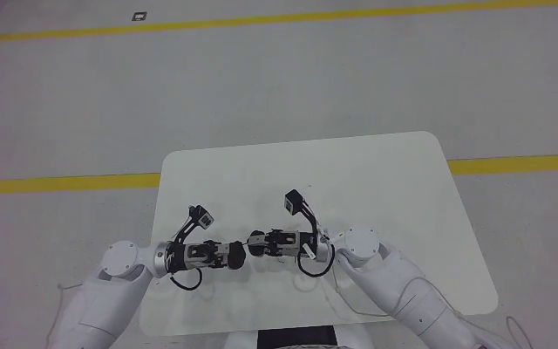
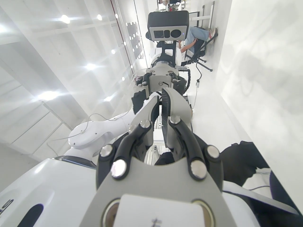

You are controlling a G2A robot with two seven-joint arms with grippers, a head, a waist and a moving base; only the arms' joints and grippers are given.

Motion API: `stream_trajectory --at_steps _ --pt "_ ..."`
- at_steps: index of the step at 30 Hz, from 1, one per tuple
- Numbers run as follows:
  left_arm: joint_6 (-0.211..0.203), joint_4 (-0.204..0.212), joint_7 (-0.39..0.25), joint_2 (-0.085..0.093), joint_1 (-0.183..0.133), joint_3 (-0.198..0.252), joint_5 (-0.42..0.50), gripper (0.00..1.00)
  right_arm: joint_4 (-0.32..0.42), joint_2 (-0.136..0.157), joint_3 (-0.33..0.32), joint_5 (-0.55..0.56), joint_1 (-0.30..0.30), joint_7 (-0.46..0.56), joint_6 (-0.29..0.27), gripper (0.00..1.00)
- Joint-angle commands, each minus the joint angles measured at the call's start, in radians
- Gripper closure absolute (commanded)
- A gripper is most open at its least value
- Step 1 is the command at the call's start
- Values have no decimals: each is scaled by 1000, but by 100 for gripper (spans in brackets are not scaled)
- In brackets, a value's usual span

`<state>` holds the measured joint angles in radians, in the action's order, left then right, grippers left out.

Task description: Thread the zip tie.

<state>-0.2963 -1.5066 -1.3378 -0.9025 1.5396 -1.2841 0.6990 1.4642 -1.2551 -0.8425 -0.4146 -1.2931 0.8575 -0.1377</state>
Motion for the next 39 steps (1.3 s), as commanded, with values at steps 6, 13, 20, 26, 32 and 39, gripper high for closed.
stream_trajectory --at_steps 6,13,20,26,32,39 --pt "3 2 3 2 -3 6 -4 99 2 1 3 2 0 13 2 100" --pt "2 3 10 4 -4 9 -4 88 1 1 5 -4 2 25 -5 100" --pt "-2 4 15 5 -5 10 2 82 1 0 8 -7 3 30 -6 100" --pt "-7 5 22 7 -4 11 5 84 3 -1 15 -7 4 30 -9 100" --pt "-10 6 29 8 -5 10 7 85 1 -2 19 -7 5 30 -12 100" --pt "-11 10 32 10 -6 11 8 87 -3 -4 28 -7 7 30 -14 100"
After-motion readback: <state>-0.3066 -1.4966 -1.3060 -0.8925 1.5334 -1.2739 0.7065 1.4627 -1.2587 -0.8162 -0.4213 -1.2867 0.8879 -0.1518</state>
